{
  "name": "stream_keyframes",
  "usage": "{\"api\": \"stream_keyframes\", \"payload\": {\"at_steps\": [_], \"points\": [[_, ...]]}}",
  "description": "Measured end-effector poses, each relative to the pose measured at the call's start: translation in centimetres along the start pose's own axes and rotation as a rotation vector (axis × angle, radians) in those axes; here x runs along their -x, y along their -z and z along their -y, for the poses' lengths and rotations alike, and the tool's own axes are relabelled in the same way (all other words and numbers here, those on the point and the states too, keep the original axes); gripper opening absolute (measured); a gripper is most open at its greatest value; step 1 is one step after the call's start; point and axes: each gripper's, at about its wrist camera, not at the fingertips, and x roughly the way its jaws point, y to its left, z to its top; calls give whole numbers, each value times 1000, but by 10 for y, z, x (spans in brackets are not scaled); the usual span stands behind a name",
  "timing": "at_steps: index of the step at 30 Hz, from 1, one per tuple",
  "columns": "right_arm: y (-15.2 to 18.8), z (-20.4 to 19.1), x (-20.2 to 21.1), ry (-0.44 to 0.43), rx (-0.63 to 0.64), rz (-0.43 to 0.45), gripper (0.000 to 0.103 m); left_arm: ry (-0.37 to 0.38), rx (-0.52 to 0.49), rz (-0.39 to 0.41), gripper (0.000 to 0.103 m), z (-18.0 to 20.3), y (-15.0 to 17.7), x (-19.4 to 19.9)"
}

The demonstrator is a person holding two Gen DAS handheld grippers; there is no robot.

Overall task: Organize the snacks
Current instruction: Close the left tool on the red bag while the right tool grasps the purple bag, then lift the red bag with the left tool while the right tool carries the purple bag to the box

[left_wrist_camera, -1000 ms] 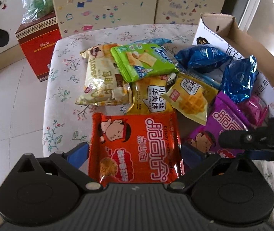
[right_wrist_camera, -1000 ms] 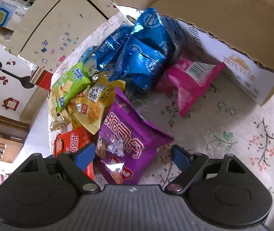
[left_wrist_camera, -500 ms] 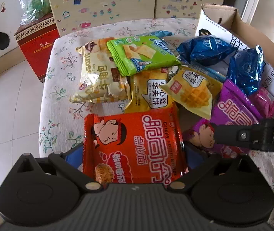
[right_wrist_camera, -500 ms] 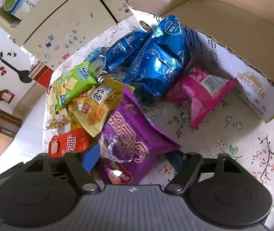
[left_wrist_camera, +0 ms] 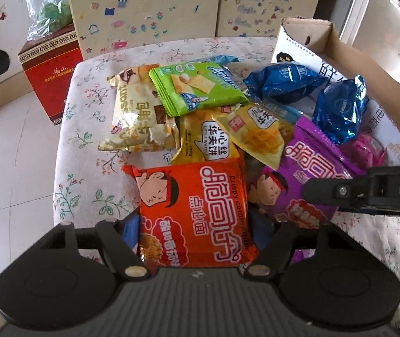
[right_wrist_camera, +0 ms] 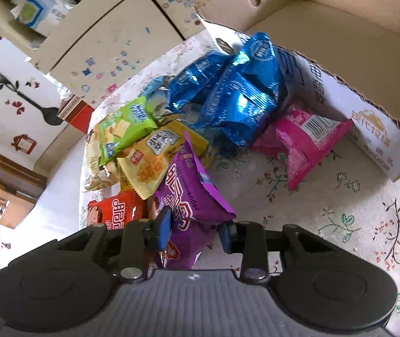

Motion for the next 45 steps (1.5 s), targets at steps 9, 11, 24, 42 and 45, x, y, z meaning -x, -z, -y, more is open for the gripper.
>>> {"api": "stream_keyframes", "payload": {"at_steps": [9, 11, 24, 42, 45], "points": [[4, -7, 13, -28, 47, 22, 28, 1, 3, 18, 74, 3, 0, 11], [2, -10, 15, -35, 57, 31, 26, -3, 3, 23, 74, 3, 0, 14], [3, -8, 17, -63, 45, 32, 25, 17, 27, 7, 74, 0, 1, 13], [10, -3, -17, -59, 12, 30, 42, 18, 41, -23, 75, -1, 7, -2], [10, -7, -10, -81, 24, 49, 35, 12, 53, -20, 74, -1, 6, 1]]}}
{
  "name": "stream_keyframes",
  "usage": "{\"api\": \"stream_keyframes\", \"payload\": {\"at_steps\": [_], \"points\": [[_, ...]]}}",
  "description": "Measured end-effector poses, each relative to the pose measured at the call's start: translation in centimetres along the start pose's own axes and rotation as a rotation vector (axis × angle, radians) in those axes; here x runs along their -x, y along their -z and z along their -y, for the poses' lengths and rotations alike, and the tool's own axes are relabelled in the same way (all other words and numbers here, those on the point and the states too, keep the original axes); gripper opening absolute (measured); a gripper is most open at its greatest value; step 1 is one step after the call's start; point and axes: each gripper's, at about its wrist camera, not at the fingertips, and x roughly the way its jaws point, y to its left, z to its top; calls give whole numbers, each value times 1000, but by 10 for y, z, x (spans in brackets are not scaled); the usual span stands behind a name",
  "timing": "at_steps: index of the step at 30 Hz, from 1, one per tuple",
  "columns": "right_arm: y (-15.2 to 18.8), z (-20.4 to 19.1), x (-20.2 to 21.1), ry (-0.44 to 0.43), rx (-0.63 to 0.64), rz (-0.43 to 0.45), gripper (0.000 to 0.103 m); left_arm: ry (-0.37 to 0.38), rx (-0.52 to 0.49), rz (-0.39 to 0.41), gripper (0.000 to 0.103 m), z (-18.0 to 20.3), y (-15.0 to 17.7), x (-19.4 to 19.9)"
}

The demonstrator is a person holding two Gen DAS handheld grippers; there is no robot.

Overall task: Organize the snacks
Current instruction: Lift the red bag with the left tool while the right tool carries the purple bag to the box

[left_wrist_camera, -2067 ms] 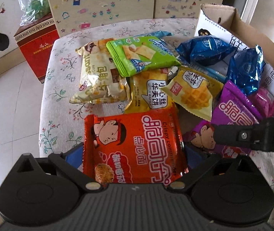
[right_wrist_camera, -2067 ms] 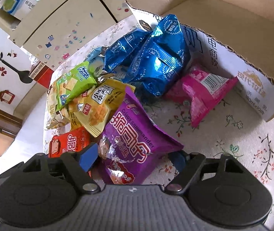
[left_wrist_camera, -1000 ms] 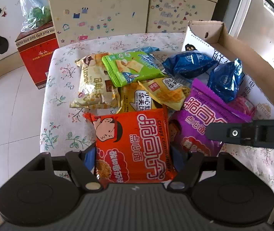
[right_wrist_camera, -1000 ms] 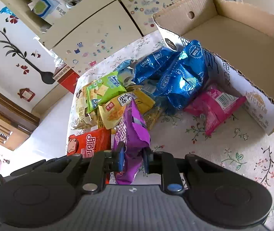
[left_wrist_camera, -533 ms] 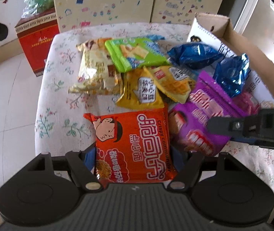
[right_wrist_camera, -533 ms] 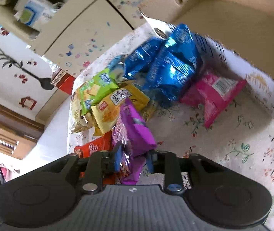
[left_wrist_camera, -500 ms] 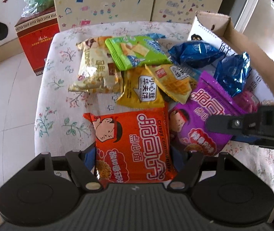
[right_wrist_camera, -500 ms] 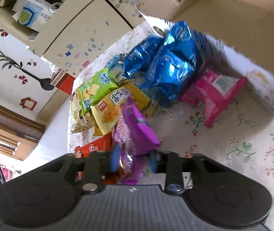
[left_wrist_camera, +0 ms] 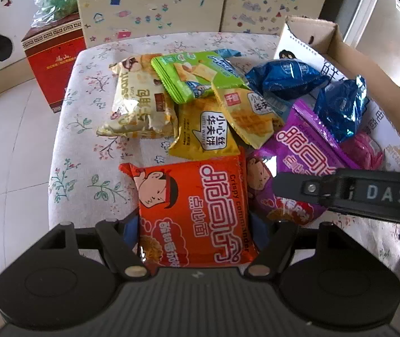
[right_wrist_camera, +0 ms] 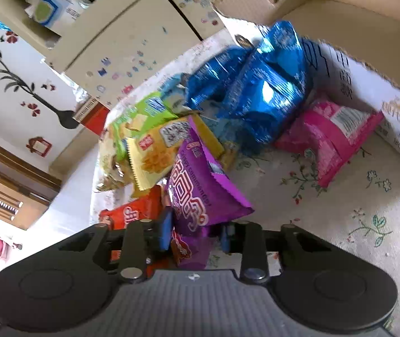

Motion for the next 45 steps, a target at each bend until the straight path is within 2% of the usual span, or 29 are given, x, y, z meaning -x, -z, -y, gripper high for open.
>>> {"api": "stream_keyframes", "payload": {"at_steps": [6, 20, 27, 35, 45], "points": [[1, -21, 21, 53, 137, 85, 35, 1, 1, 42, 74, 5, -3, 13], [-12, -33, 62, 48, 213, 218, 35, 8, -3, 157, 74, 21, -19, 49], [-19, -29, 77, 27, 201, 257, 35, 31, 13, 191, 74, 29, -26, 61], [-32, -17, 102, -2, 157, 333, 35, 46, 16, 266, 74, 40, -37, 78], [-48, 3, 129, 10, 90, 414, 35, 76, 21, 293, 74, 57, -50, 80]]}}
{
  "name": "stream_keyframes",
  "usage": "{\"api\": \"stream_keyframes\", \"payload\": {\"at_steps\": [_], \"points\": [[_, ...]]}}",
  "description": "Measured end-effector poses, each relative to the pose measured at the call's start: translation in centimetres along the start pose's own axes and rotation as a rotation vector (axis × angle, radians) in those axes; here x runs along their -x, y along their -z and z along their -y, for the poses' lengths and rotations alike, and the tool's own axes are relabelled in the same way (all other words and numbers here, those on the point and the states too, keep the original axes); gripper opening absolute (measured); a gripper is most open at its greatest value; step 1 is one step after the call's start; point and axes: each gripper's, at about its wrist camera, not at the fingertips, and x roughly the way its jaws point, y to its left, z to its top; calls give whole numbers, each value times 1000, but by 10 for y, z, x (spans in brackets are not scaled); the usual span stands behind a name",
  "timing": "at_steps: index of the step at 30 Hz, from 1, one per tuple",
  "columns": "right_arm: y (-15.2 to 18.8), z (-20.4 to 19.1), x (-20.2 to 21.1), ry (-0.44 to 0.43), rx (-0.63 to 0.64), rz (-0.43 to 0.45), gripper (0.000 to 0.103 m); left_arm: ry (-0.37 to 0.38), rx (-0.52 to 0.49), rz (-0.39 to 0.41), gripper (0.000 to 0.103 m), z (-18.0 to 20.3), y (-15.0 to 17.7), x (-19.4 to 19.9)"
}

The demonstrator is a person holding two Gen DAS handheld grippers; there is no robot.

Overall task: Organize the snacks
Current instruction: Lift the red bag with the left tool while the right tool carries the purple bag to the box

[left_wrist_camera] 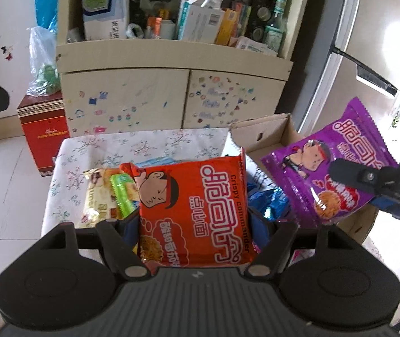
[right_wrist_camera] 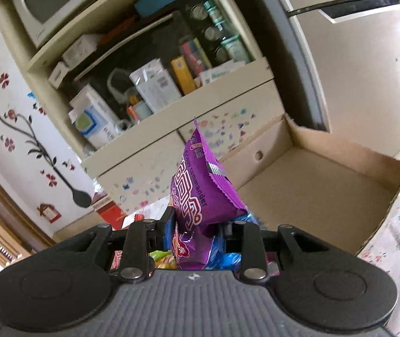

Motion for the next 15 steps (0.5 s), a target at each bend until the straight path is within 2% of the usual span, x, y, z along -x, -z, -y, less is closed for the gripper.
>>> {"api": "stream_keyframes", "payload": {"at_steps": [5, 8, 15], "points": [[-17, 15, 5, 23, -40, 21, 35, 45, -21, 11, 74, 17, -11, -6], [-28, 24, 8, 49, -57, 64, 35, 72, -40, 13, 74, 29, -19, -12], [-50, 43, 9, 134, -67, 101, 35, 159, -75, -2, 74, 60, -34, -31]]}}
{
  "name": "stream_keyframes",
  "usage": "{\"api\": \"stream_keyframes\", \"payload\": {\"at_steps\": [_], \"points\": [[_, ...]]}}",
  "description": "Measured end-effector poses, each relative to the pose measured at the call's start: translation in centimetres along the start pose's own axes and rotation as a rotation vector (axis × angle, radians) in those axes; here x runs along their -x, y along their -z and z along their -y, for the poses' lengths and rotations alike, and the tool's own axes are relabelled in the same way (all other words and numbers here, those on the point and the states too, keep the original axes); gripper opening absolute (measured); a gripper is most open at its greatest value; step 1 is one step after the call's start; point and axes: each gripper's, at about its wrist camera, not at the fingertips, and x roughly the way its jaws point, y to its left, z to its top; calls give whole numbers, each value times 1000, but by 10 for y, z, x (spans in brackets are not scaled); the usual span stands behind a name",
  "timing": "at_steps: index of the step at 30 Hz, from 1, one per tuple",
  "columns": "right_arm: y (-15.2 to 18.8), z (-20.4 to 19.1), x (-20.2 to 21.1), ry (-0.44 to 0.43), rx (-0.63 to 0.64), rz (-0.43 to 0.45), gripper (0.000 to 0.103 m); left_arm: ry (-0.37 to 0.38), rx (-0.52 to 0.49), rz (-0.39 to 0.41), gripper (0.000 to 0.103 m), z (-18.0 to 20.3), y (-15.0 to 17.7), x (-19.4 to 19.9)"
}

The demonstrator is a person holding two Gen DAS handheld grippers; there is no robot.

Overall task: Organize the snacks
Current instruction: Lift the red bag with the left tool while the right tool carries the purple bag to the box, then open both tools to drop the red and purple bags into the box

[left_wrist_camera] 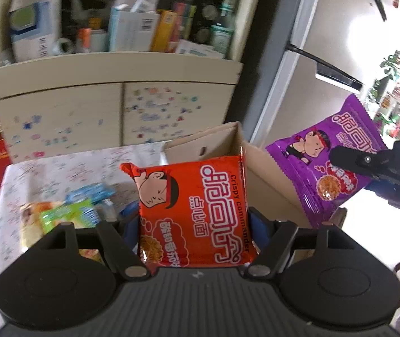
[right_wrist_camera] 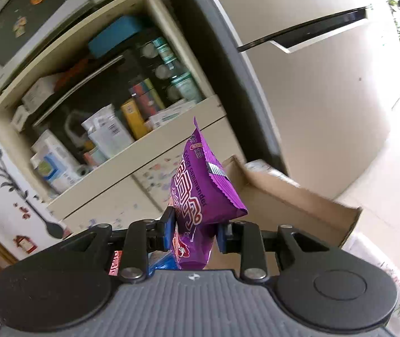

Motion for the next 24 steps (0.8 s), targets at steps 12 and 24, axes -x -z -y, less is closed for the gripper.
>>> {"api": "stream_keyframes", "payload": {"at_steps": [12, 24], "points": [[-10, 39, -17, 131, -187, -29, 35, 72, -104, -39, 74, 42, -16, -51], [-3, 51, -32, 226, -274, -88, 37, 117, -172, -85, 79, 67, -16, -93]]}}
